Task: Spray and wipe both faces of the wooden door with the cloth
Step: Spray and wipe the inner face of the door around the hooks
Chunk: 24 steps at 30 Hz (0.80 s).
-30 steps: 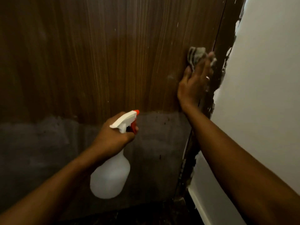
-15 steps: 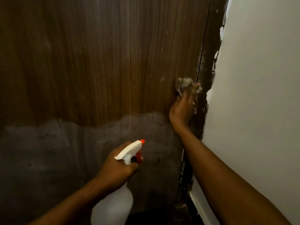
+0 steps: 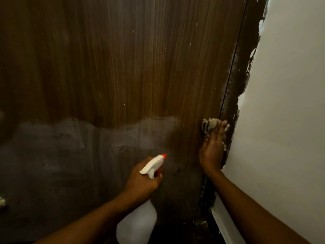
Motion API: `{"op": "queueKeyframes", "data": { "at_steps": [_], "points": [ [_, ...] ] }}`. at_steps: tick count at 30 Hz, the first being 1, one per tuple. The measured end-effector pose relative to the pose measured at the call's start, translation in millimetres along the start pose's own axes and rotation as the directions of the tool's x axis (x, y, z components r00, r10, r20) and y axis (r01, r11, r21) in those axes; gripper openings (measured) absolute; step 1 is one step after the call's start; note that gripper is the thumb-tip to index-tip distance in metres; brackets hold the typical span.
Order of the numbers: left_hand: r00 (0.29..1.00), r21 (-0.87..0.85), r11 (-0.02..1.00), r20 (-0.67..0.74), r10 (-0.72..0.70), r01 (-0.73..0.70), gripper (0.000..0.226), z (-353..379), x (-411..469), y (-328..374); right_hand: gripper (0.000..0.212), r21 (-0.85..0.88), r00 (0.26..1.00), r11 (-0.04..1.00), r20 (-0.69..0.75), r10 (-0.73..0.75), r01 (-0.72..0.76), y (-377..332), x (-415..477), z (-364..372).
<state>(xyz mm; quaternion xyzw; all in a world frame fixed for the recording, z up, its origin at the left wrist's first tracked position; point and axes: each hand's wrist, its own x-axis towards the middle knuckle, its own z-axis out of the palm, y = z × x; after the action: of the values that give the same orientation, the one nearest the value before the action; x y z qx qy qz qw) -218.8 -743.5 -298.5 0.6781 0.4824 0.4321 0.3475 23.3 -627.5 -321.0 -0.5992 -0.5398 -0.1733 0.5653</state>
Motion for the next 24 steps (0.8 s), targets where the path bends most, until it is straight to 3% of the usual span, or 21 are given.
{"op": "queueKeyframes", "data": {
  "at_steps": [2,3,4,6,8,9,11,13,15,17,19,21,23,24],
  "points": [
    [0.997,-0.072,0.997,-0.064,-0.037,0.033,0.055,-5.6,4.6,-1.4,0.077,0.040,0.999,0.998,-0.023,0.049,-0.048,-26.8,-4.4,13.2],
    [0.994,-0.098,0.995,-0.099,-0.040,0.031,0.053,-10.8,6.9,-1.7,0.070,0.040,0.999,0.999,0.049,0.009,-0.011,-40.3,-12.4,20.5],
    [0.991,-0.101,0.995,-0.127,-0.035,0.022,0.051,-16.4,7.7,0.1,0.063,0.015,0.985,0.995,0.137,-0.104,0.103,-50.7,-24.6,26.4],
    [0.984,-0.095,0.995,-0.176,-0.008,-0.009,0.055,-27.4,8.9,2.5,0.063,-0.041,0.886,0.911,0.256,-0.387,0.409,-49.5,-48.8,35.4],
    [0.982,-0.070,0.997,-0.191,0.005,-0.018,0.057,-38.7,1.8,3.6,0.071,-0.090,0.808,0.827,0.294,-0.510,0.554,-15.1,-55.4,39.5],
    [0.981,-0.056,0.998,-0.196,0.003,-0.014,0.060,-46.3,-4.4,3.0,0.078,-0.103,0.817,0.829,0.273,-0.508,0.550,-4.7,-55.1,36.4],
    [0.978,-0.042,0.999,-0.207,-0.001,-0.008,0.064,-60.5,-13.4,1.6,0.086,-0.107,0.902,0.903,0.176,-0.394,0.415,1.2,-43.7,30.7],
    [0.970,-0.035,0.999,-0.242,-0.016,0.007,0.062,-77.7,-21.2,-1.6,0.083,-0.054,0.984,0.984,0.054,-0.167,0.170,-29.5,-30.8,33.2],
    [0.965,-0.027,1.000,-0.261,-0.010,0.003,0.055,-90.7,-25.1,-1.5,0.070,0.028,0.999,1.000,-0.039,-0.005,0.006,-81.6,-16.3,43.8],
    [0.966,-0.031,1.000,-0.258,-0.010,0.002,0.055,-96.7,-28.7,-3.6,0.062,0.070,0.998,0.996,-0.030,-0.048,0.050,-125.8,-11.0,54.5],
    [0.959,-0.034,0.999,-0.284,0.005,-0.016,0.054,-101.5,-33.8,-6.3,0.064,0.017,0.929,0.935,0.109,-0.354,0.354,-135.6,-26.7,64.7],
    [0.952,-0.066,0.998,-0.306,-0.009,-0.012,0.050,-104.7,-36.5,-9.7,0.065,0.009,0.760,0.788,0.254,-0.598,0.616,-107.8,-47.5,67.5],
    [0.956,-0.097,0.995,-0.293,-0.020,-0.009,0.051,-109.9,-35.4,-12.0,0.078,-0.031,0.632,0.671,0.368,-0.681,0.741,-60.1,-66.8,55.6],
    [0.960,-0.100,0.995,-0.278,-0.016,-0.012,0.050,-113.2,-34.3,-13.0,0.085,-0.053,0.608,0.645,0.398,-0.686,0.762,-38.7,-69.0,47.2]
  ]
}}
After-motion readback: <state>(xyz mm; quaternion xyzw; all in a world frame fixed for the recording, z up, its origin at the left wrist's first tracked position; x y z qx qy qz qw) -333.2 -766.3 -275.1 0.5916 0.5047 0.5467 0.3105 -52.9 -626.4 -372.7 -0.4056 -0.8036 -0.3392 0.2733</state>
